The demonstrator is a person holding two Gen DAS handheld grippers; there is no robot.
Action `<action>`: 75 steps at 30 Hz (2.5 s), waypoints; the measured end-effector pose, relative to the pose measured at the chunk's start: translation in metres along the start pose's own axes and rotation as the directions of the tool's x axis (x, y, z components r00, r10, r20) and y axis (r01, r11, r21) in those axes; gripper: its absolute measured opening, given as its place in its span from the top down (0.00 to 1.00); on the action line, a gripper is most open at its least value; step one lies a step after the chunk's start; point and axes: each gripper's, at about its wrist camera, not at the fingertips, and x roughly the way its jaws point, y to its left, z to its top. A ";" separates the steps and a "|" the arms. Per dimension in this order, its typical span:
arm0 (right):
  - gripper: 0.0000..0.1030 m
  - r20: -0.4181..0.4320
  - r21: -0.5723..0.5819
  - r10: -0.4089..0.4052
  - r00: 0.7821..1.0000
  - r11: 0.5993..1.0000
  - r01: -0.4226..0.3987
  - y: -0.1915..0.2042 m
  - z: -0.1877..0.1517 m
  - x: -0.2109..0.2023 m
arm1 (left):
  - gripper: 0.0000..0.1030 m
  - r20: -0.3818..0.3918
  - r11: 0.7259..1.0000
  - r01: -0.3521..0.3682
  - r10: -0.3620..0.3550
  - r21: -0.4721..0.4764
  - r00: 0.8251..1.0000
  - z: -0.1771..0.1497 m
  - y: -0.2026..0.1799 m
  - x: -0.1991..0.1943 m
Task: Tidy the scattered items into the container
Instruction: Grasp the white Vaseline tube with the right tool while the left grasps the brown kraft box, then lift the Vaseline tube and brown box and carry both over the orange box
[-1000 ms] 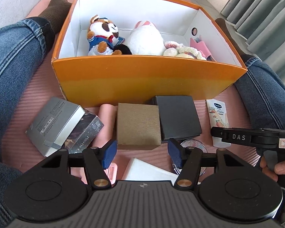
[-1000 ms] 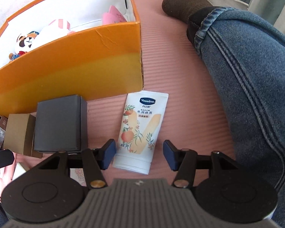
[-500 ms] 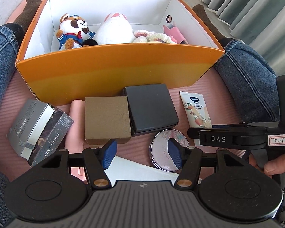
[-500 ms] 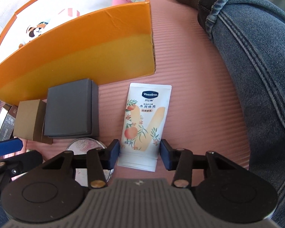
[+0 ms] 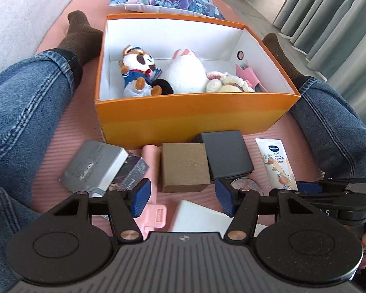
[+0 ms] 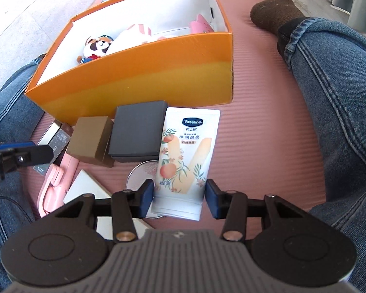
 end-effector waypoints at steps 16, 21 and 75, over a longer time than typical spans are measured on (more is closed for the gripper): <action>0.52 -0.011 -0.006 0.054 0.998 0.999 -0.054 0.005 -0.007 0.011 | 0.34 -0.028 0.980 -0.162 0.166 0.120 0.986 0.003 0.035 0.019; 0.52 -0.001 0.007 0.036 0.999 0.999 -0.036 0.004 -0.006 0.009 | 0.34 -0.037 0.987 -0.065 0.071 0.150 0.997 0.002 0.014 0.023; 0.52 0.083 -0.062 0.126 0.989 0.991 -0.121 0.009 0.037 -0.012 | 0.33 -0.039 1.000 0.006 -0.006 -0.008 0.999 0.015 -0.016 0.036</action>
